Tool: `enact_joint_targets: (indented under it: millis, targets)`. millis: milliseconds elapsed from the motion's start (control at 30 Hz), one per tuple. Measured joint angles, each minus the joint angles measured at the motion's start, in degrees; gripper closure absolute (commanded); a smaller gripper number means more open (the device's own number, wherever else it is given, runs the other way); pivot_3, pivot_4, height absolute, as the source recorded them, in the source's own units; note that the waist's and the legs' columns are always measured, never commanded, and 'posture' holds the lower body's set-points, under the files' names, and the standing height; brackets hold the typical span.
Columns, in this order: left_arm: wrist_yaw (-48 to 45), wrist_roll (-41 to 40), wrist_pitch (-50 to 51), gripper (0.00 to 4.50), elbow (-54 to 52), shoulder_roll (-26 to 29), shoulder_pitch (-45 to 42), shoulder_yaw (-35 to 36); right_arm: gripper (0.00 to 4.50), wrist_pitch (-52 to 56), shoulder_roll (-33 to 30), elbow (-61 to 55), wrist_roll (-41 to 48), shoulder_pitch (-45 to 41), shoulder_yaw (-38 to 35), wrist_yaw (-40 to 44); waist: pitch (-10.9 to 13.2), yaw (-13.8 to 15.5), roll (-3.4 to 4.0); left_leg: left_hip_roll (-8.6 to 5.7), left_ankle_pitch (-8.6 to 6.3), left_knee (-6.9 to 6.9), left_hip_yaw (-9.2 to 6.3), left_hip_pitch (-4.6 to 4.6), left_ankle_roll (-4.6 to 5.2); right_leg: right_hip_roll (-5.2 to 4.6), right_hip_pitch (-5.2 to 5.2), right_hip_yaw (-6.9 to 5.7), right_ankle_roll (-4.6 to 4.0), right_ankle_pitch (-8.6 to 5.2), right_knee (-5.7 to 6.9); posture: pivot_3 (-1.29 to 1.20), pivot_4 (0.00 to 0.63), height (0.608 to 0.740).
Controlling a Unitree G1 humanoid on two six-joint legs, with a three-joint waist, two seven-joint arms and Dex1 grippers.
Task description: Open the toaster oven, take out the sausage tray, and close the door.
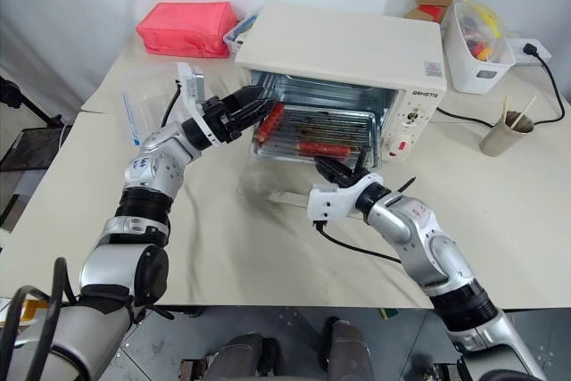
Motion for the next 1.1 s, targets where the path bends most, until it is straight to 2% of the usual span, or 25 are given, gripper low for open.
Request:
enact_joint_targets:
  millis: [300,467,633,767,1000,1033,1100]
  targets:
    - [1.63,-6.18,15.14,1.3,-10.06,5.77,7.08,4.71,4.5,0.62,-0.13,-7.25,-0.23,7.12,-1.71,1.84,0.0,-0.04,0.0,0.01,0.02,0.0,0.01,0.11,-0.04,0.0,0.01,0.1,-0.01,0.0,0.13,0.0,0.15,0.74]
    - [4.95,-11.28,31.59,1.3,-19.58,9.61,13.18,5.94,4.5,0.26,-0.93,-8.97,-0.09,8.98,-2.09,3.83,0.0,0.73,-0.01,0.0,0.02,0.08,-0.05,0.1,-0.04,-0.03,0.04,0.12,-0.01,0.0,0.14,0.0,0.15,0.74]
    - [12.87,-19.5,55.66,1.3,-25.47,11.75,14.35,9.04,4.5,-2.17,-2.45,-9.54,1.63,8.72,-2.58,5.55,0.01,0.84,-0.02,-0.05,0.02,0.14,-0.14,0.14,-0.04,-0.08,0.13,0.22,0.0,0.0,0.18,0.0,0.15,0.74]
    - [18.41,-23.1,68.69,1.3,-27.16,11.1,14.34,11.68,4.5,-4.16,-3.06,-9.47,3.21,7.1,-2.6,6.71,0.01,0.65,-0.02,-0.04,0.03,0.12,-0.13,0.19,-0.06,-0.05,0.13,0.2,-0.01,-0.01,0.23,0.0,0.15,0.74]
    - [27.19,-25.11,78.56,1.3,-27.47,5.39,13.17,20.76,4.5,-7.15,-3.07,-8.71,5.25,4.68,-2.31,8.2,0.0,0.75,-0.03,-0.05,0.03,0.12,-0.12,0.21,-0.08,-0.06,0.13,0.22,-0.02,-0.01,0.26,0.0,0.15,0.74]
    - [28.64,-25.43,78.99,1.69,-27.42,4.05,13.0,22.35,4.5,-7.84,-3.06,-8.05,5.83,3.95,-2.05,8.6,0.0,0.73,-0.03,-0.05,0.03,0.12,-0.11,0.22,-0.08,-0.06,0.13,0.22,-0.02,-0.01,0.26,0.0,0.15,0.74]
    - [30.42,-26.57,79.21,2.17,-27.0,2.46,13.0,23.19,4.5,-8.63,-2.96,-7.01,6.6,2.9,-1.7,9.1,0.0,0.74,-0.03,-0.05,0.04,0.13,-0.11,0.22,-0.09,-0.06,0.13,0.22,-0.02,-0.01,0.28,0.0,0.15,0.74]
